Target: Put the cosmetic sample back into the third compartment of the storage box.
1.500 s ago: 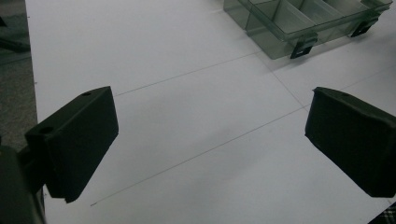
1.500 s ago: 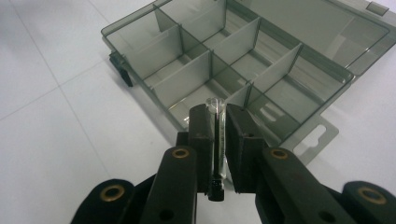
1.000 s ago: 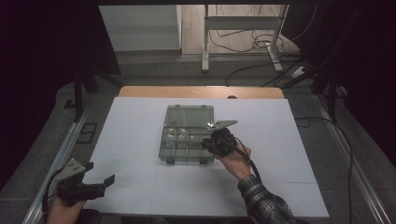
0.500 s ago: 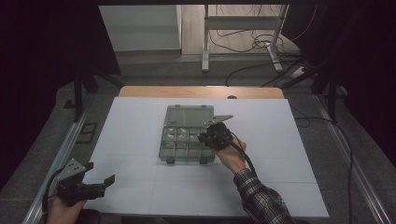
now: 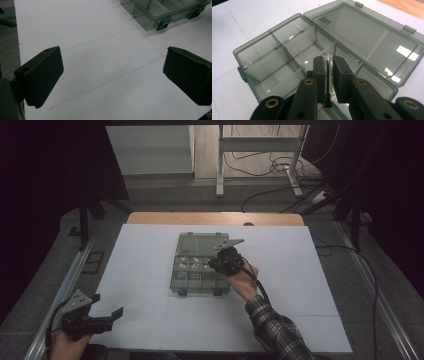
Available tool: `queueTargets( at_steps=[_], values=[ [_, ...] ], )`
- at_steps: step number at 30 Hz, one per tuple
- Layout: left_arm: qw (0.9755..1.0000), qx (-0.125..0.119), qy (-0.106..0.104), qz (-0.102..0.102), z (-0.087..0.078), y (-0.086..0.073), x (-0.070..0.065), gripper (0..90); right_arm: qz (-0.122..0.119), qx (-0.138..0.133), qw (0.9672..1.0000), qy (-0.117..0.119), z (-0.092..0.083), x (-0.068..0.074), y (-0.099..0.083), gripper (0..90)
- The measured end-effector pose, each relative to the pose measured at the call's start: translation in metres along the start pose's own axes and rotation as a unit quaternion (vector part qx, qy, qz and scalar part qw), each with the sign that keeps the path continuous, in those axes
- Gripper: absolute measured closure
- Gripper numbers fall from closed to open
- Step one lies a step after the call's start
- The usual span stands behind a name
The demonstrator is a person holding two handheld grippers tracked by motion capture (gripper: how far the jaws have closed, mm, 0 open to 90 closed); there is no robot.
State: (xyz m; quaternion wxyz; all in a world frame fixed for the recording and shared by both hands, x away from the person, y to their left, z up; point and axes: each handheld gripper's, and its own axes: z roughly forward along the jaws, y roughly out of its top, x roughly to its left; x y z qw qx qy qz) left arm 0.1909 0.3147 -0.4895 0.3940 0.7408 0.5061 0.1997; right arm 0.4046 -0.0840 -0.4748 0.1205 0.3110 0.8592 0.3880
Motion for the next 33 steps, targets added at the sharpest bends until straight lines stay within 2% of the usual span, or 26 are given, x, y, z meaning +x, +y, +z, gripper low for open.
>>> queueTargets(
  at_steps=[12, 22, 29, 33],
  values=[
    [1.0, 0.001, 0.0, 0.0, 0.0, 0.0, 0.0, 3.3, 0.003, -0.005, 1.0, 0.0, 0.015, -0.003, 0.007, 80.9],
    [1.0, 0.001, 0.0, 0.001, 0.0, 0.0, 0.0, 3.3, 0.001, 0.004, 1.0, -0.003, 0.028, -0.004, 0.006, 79.6],
    [1.0, 0.0, 0.001, 0.002, 0.0, 0.0, 0.0, 3.3, 0.009, 0.007, 0.9999, -0.005, 0.027, -0.006, 0.005, 73.0],
    [1.0, -0.001, -0.001, -0.001, 0.0, 0.0, 0.0, 3.3, 0.009, 0.015, 0.9998, -0.004, 0.028, -0.006, 0.004, 65.6]
  ],
)
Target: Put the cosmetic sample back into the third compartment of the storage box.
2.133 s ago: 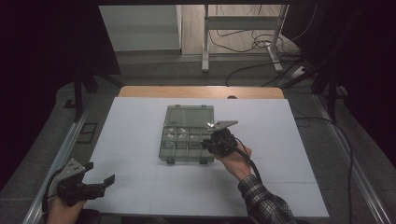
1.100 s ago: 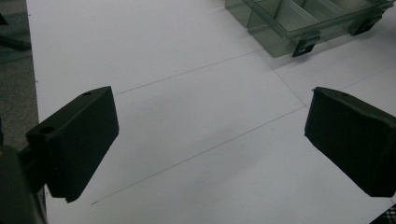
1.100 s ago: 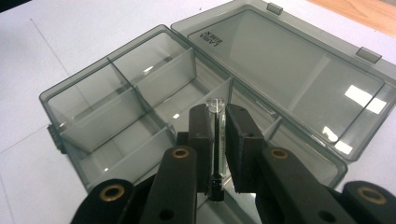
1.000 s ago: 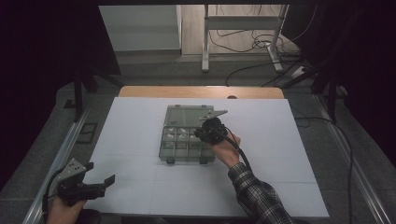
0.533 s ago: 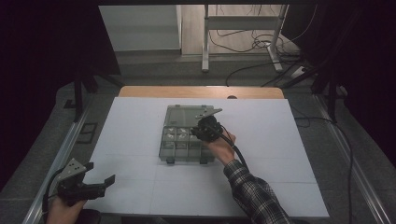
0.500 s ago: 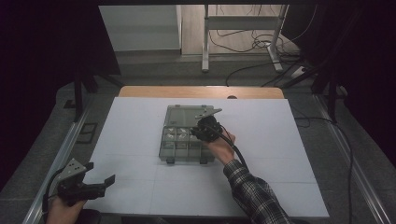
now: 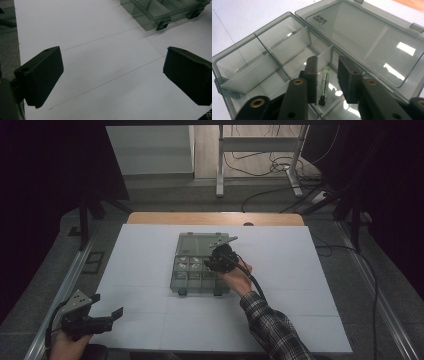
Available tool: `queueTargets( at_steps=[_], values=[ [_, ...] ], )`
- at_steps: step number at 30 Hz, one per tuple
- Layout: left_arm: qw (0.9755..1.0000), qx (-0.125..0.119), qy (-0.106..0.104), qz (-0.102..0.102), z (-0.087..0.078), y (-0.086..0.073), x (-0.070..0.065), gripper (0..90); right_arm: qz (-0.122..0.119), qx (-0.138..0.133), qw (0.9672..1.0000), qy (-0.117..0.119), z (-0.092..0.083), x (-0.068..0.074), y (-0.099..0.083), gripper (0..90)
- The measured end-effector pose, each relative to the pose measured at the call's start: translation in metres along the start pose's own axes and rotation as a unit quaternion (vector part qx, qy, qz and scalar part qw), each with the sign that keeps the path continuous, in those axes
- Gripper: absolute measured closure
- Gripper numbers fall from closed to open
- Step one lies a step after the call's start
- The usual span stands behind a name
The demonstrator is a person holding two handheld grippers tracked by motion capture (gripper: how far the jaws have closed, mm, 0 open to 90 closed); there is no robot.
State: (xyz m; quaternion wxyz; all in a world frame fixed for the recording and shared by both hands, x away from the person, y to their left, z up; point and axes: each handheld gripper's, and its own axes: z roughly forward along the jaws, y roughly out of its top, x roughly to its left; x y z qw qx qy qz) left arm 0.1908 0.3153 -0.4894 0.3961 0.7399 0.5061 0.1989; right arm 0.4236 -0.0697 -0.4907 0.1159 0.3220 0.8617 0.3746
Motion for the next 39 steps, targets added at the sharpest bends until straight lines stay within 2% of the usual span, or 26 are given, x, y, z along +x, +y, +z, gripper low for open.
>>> queueTargets(
  at_steps=[8, 22, 26, 39],
  values=[
    [1.0, -0.001, -0.002, -0.002, 0.0, 0.0, 0.001, 3.3, -0.003, 0.014, 0.9999, -0.008, -0.002, 0.002, 0.0, 53.1],
    [1.0, -0.001, 0.0, 0.0, 0.0, 0.0, 0.0, 3.3, 0.004, 0.012, 0.9999, 0.002, -0.016, 0.007, -0.002, 37.3],
    [1.0, 0.0, 0.0, 0.002, 0.0, 0.0, 0.0, 3.3, -0.004, 0.016, 0.9999, -0.002, -0.02, 0.009, -0.003, 33.2],
    [1.0, 0.001, -0.001, 0.001, 0.0, 0.0, 0.0, 3.3, 0.007, 0.044, 0.9988, 0.022, -0.03, 0.007, -0.011, 23.1]
  ],
)
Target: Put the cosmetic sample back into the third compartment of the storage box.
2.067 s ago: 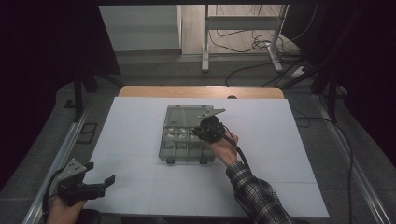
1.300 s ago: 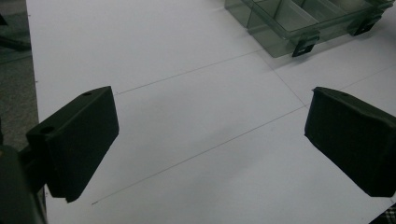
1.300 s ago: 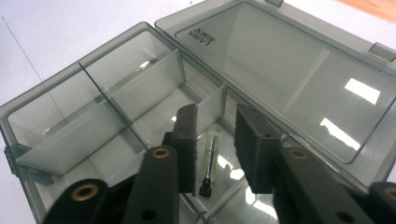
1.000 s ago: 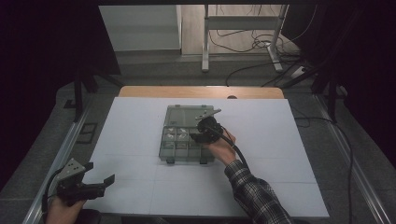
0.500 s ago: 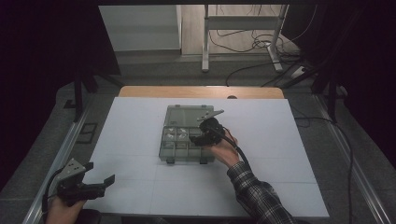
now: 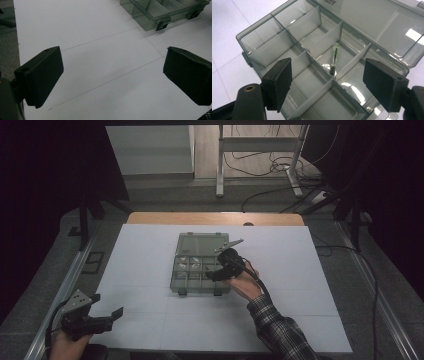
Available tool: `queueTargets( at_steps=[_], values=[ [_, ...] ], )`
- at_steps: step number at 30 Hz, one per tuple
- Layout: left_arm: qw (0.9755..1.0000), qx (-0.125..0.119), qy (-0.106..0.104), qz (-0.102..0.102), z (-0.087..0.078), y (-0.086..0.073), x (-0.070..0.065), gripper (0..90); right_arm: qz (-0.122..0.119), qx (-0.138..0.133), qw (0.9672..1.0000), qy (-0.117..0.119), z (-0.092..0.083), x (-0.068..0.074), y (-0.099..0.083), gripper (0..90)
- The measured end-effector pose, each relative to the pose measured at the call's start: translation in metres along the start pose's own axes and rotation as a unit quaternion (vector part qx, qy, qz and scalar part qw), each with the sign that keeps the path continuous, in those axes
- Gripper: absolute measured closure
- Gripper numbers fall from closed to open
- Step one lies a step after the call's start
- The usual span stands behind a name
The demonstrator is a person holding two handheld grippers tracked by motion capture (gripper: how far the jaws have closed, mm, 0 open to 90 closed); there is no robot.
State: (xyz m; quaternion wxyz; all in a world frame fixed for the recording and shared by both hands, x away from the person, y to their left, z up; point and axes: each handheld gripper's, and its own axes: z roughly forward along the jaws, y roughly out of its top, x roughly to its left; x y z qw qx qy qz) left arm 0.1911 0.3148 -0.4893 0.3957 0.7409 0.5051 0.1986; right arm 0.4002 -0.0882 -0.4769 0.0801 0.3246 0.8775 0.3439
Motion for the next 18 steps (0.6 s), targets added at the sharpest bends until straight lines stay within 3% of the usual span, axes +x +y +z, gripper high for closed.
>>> queueTargets(
  at_steps=[18],
  values=[
    [1.0, 0.001, 0.0, 0.002, 0.001, 0.0, 0.0, 3.3, -0.011, 0.01, 0.9998, 0.012, -0.013, 0.005, -0.006, 11.9]
  ],
)
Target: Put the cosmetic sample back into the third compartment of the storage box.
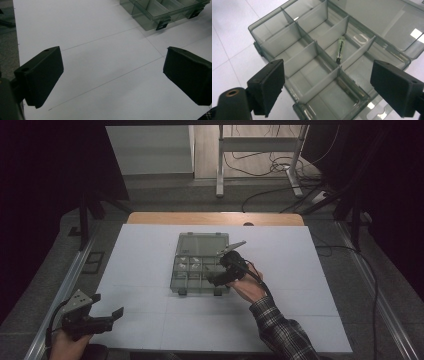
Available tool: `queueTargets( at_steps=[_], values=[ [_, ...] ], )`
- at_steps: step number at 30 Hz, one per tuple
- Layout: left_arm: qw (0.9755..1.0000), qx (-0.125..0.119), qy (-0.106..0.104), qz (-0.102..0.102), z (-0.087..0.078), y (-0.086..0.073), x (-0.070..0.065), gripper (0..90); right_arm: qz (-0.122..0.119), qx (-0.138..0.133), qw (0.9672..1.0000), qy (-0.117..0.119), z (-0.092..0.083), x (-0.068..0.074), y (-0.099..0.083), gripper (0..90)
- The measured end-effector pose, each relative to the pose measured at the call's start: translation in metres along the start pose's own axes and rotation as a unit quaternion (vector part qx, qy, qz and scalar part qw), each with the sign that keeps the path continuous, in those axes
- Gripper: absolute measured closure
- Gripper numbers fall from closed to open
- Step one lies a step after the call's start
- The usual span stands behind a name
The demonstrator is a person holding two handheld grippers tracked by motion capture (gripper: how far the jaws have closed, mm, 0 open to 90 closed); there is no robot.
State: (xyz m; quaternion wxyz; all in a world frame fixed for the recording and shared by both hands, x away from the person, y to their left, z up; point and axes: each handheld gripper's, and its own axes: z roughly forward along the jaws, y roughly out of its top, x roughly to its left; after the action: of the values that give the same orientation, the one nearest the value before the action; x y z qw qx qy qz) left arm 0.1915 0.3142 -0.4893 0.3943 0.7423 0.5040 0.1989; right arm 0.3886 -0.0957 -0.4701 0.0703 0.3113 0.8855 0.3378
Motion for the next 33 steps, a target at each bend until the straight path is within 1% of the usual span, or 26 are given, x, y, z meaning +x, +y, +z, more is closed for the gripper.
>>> queueTargets(
  at_steps=[1, 8, 10, 15, 30, 31, 33],
  values=[
    [1.0, 0.0, 0.0, 0.0, 0.0, 0.0, 0.0, 3.3, 0.001, 0.003, 1.0, 0.0, -0.001, 0.0, -0.001, 11.6],
    [1.0, 0.0, -0.001, 0.0, 0.0, 0.0, 0.0, 3.3, 0.005, 0.001, 1.0, 0.0, -0.007, 0.001, -0.004, 9.0],
    [1.0, 0.0, 0.0, 0.001, 0.0, 0.0, 0.0, 3.3, 0.002, -0.004, 1.0, 0.003, -0.011, 0.003, -0.006, 7.5],
    [1.0, 0.001, 0.0, 0.001, 0.0, 0.0, 0.0, 3.3, 0.004, -0.011, 0.9999, 0.009, -0.017, 0.005, -0.008, 4.1],
    [1.0, 0.0, -0.002, 0.0, 0.0, 0.0, 0.0, 3.3, 0.006, -0.025, 0.9996, 0.013, -0.03, 0.007, -0.024, 2.0],
    [1.0, 0.0, -0.002, 0.0, 0.0, 0.0, 0.0, 3.3, 0.005, -0.026, 0.9996, 0.009, -0.032, 0.008, -0.028, 2.0],
    [1.0, 0.0, -0.002, 0.0, 0.0, 0.0, 0.0, 3.3, 0.005, -0.027, 0.9996, 0.008, -0.033, 0.008, -0.029, 2.0]
  ],
)
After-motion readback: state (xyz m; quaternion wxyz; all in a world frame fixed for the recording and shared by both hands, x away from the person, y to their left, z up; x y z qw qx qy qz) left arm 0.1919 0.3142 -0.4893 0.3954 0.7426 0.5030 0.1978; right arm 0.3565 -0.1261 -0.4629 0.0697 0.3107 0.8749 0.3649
